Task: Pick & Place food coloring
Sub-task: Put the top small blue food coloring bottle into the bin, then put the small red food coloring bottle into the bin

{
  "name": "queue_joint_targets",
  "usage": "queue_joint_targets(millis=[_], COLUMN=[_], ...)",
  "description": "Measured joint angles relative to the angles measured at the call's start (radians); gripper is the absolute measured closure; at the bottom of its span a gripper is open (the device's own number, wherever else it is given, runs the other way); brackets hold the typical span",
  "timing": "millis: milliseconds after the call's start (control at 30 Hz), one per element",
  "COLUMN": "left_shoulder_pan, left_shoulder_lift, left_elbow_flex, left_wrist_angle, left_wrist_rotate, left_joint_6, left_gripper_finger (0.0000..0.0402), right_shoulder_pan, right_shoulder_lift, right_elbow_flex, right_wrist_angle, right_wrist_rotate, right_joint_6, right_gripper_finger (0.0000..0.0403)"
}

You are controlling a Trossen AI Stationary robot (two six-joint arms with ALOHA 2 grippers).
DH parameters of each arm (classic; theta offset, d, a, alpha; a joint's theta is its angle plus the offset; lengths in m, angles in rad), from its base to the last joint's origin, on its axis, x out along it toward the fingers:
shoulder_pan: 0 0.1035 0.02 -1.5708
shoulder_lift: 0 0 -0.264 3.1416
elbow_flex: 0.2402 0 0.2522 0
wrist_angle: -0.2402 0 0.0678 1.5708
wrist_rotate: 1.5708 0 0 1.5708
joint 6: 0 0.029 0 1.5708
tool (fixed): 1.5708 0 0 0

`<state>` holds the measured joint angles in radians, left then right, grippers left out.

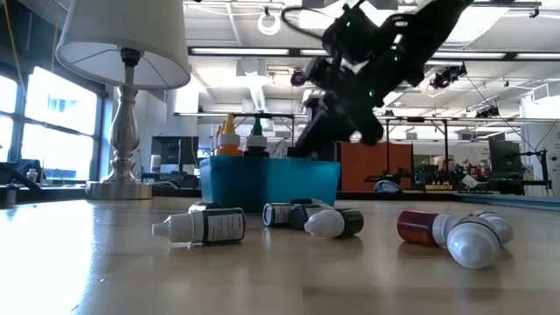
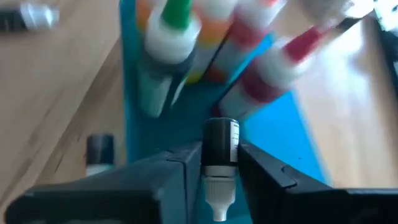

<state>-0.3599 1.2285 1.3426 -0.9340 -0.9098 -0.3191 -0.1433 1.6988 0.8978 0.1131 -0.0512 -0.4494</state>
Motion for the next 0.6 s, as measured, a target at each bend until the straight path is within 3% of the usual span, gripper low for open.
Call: queue_joint_targets(millis=[167, 300, 467, 600], left_shoulder_pan=[0.000, 0.000, 0.000, 0.000], left_shoulder_lift=[0.000, 0.000, 0.000, 0.000], left_elbow_flex=[0.000, 0.000, 0.000, 0.000], left_wrist_angle=[-0.001, -0.004, -0.009, -0.009], left_wrist_rotate=[0.002, 0.009, 0.014, 0.012], left_joint_6=[0.000, 0.000, 0.000, 0.000], left_gripper_finger=[0.0158, 0.0158, 0.0158, 0.0158], right_shoulder_pan=[0.050, 0.136, 0.285, 0.369], right_shoulder_lift=[-0.007, -0.097, -0.222, -0.260], right_elbow_flex=[0.001, 0.001, 0.000, 0.001], right_wrist_angle=[0.002, -0.130, -0.404, -0.431], right_wrist_rotate=[0.052, 0.095, -0.089, -0.235], right_joint_6=[-0.004, -0.024, -0.098, 0.009], right_gripper_finger=[0.0251, 0.0226, 0.0231, 0.0237])
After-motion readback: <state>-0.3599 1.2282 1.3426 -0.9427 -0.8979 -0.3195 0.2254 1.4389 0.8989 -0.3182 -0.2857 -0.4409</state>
